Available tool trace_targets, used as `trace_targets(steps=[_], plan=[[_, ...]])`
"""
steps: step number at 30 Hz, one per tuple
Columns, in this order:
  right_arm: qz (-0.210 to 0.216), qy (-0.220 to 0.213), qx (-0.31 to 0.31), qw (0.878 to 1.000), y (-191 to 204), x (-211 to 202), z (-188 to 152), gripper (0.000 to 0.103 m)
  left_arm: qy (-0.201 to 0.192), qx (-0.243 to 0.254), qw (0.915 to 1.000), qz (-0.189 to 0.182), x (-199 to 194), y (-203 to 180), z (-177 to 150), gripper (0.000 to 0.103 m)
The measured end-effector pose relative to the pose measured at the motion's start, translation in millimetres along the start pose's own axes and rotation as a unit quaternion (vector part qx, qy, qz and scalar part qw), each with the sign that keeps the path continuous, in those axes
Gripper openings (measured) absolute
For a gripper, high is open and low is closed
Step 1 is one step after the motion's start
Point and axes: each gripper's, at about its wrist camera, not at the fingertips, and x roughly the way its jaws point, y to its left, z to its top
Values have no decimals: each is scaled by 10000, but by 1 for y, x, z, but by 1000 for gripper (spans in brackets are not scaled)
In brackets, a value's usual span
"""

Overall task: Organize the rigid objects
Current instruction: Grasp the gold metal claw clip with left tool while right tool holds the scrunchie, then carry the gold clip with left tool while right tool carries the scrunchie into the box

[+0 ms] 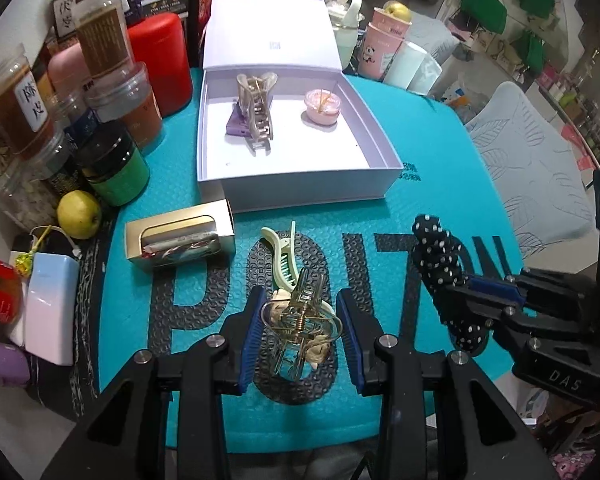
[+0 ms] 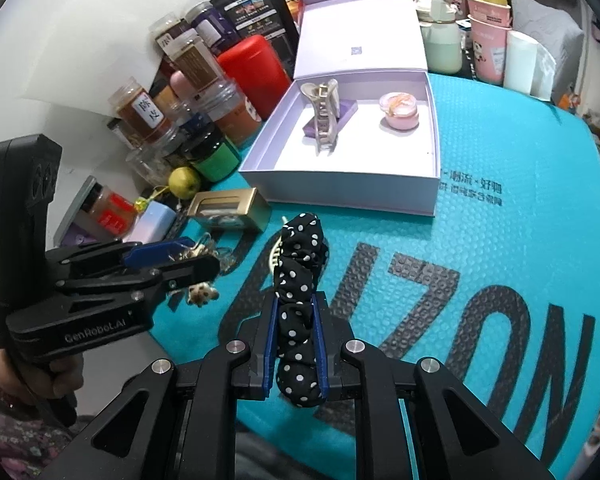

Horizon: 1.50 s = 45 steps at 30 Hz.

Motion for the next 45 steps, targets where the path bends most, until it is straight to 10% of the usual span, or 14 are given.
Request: trace_targets(steps=[21,45], plan=[[-180,-98,268,9994,26,-38,-19,16,-175,723,9969,-268,-37,-28,17,35],[-519,-40,720,9960,4,-15,45,16,9,1340,9886,-686,-16,-26,93,35]])
